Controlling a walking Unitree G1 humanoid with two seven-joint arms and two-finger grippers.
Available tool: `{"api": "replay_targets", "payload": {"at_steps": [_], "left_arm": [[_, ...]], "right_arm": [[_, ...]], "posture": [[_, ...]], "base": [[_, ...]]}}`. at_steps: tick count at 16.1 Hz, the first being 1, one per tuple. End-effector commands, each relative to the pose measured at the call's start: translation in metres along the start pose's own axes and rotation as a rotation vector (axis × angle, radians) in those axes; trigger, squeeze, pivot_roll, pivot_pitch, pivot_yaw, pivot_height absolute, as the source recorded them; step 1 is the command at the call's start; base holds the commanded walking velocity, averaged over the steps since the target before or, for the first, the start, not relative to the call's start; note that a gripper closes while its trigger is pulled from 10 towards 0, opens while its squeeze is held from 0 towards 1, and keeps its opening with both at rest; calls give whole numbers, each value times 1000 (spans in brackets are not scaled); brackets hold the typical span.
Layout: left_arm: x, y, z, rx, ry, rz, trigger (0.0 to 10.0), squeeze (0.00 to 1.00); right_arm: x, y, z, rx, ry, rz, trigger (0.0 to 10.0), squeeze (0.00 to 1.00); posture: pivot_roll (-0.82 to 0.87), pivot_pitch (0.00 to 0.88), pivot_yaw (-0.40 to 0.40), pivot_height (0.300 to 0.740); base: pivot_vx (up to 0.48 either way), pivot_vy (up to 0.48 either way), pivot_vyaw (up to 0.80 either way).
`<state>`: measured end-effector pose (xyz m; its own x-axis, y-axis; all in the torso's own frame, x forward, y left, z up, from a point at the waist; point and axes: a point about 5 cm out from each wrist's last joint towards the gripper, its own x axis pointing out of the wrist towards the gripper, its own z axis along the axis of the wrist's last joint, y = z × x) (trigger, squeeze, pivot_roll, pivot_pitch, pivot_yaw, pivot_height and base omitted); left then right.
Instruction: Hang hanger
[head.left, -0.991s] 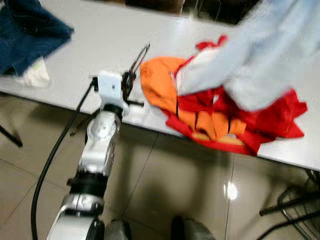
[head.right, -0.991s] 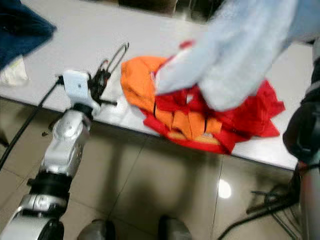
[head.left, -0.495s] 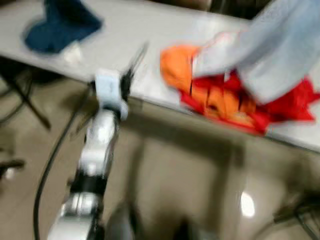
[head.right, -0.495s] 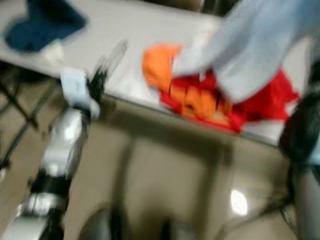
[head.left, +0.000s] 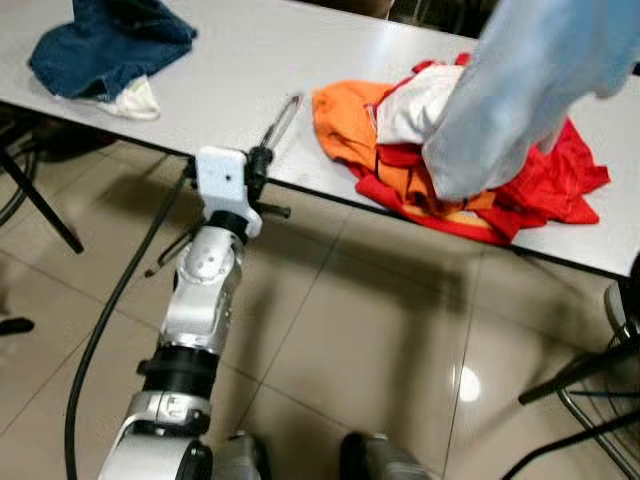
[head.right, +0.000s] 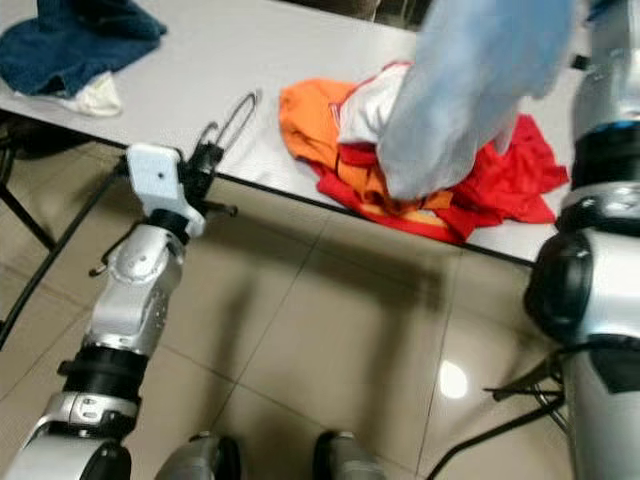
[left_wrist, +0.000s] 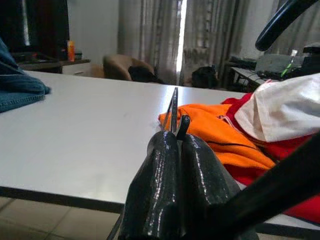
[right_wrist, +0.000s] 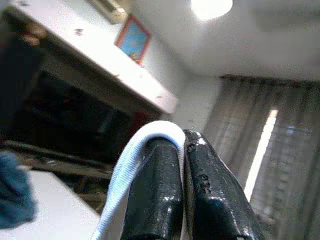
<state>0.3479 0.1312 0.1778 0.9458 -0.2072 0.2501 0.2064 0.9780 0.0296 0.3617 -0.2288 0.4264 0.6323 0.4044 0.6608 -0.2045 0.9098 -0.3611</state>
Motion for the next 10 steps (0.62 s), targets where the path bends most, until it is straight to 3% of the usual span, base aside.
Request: {"api": "replay_targets", "payload": {"at_steps": [1,5,10], "left_arm": [[0,0,2,-2,-6,-3,10000,0],[1,0,2,0,-6,-3,10000,0],[0,1,3,6,-2,-5,10000,0]], "right_arm": [[-2,-2,4,23,-23,4,0,0],[-14,5,-21,88,69,-6,0,0],[-22,13,-30,142,90,-4,0,0]], "posture": [[-107,114,-44,740],[-103,113,-42,740],[-101,118,-36,740]], "base": [[-274,0,0],[-278,0,0],[-315,0,0]]}}
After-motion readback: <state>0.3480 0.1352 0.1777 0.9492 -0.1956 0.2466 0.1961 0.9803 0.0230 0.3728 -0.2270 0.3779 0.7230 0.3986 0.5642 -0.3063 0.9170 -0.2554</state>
